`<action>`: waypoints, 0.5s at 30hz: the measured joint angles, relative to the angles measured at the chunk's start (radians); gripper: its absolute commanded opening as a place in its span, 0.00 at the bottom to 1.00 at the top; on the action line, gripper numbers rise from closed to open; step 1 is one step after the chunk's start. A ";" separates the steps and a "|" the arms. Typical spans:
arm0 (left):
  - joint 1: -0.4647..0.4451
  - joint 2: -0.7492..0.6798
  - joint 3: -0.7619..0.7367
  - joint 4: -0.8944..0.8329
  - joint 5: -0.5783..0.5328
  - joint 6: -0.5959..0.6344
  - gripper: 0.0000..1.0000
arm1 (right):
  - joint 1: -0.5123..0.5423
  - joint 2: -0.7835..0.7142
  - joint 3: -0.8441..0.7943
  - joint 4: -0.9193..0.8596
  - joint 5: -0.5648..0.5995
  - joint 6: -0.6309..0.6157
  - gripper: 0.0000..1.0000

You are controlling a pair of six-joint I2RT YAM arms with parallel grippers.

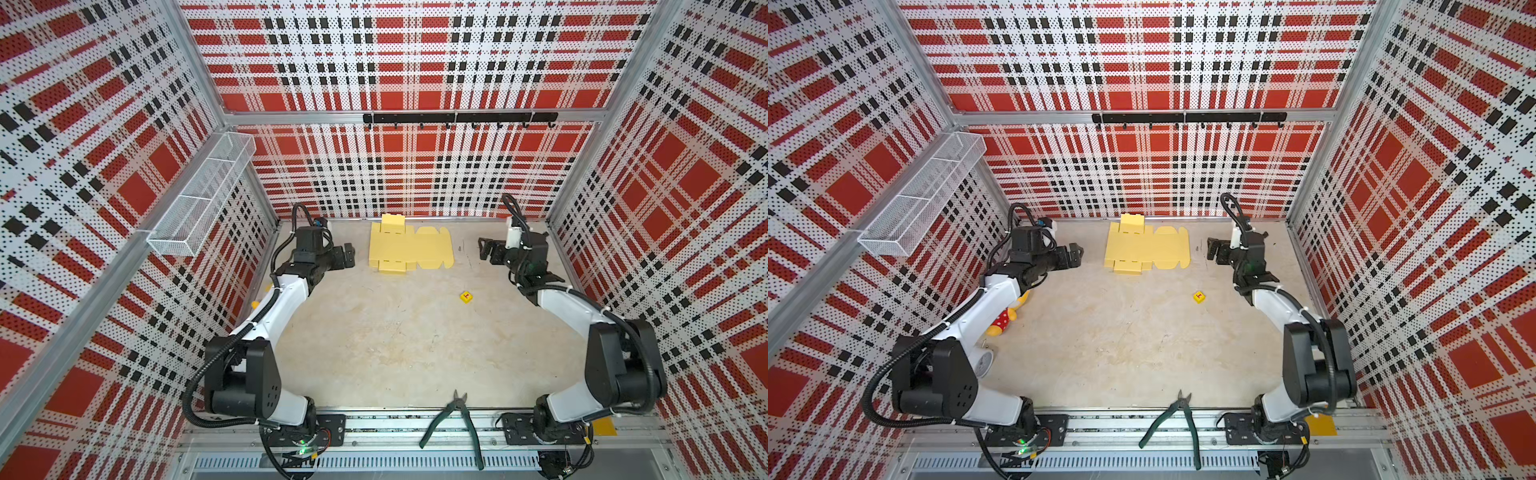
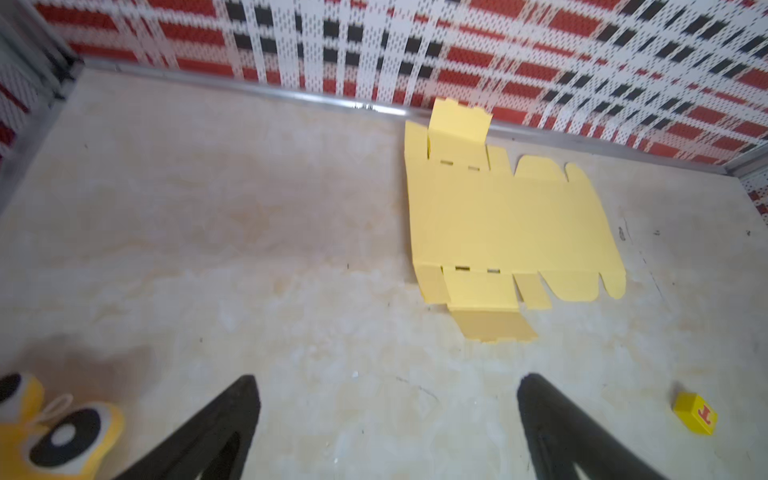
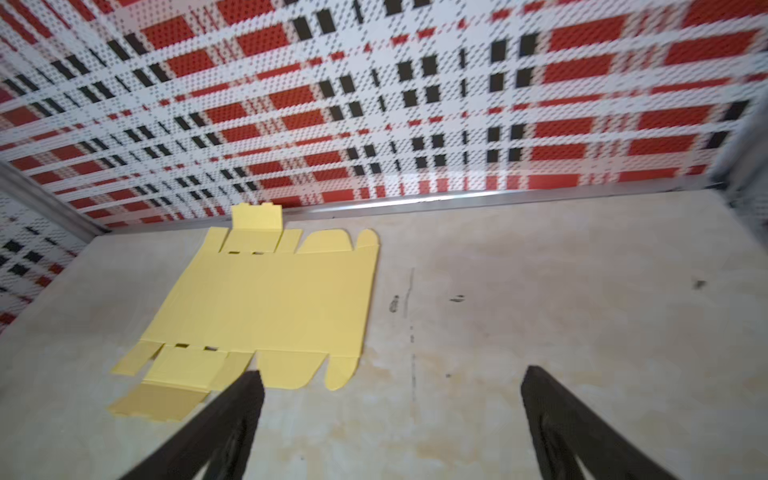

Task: Fold the paper box
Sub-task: 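Reach the right gripper toward the yellow box blank while the left gripper advances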

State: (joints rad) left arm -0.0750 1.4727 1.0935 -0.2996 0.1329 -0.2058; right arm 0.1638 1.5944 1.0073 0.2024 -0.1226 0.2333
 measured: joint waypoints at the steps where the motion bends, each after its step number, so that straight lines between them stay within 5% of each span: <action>1: 0.008 -0.001 -0.018 -0.003 0.009 -0.011 1.00 | 0.021 0.037 0.034 -0.018 -0.011 0.011 1.00; 15: 0.054 -0.067 -0.080 0.007 0.081 -0.104 1.00 | 0.165 0.499 0.452 -0.151 -0.206 0.258 1.00</action>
State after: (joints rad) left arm -0.0208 1.4055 1.0138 -0.2928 0.2142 -0.3096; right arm 0.3290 2.0933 1.4593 0.0509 -0.3290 0.4915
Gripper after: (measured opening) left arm 0.993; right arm 0.998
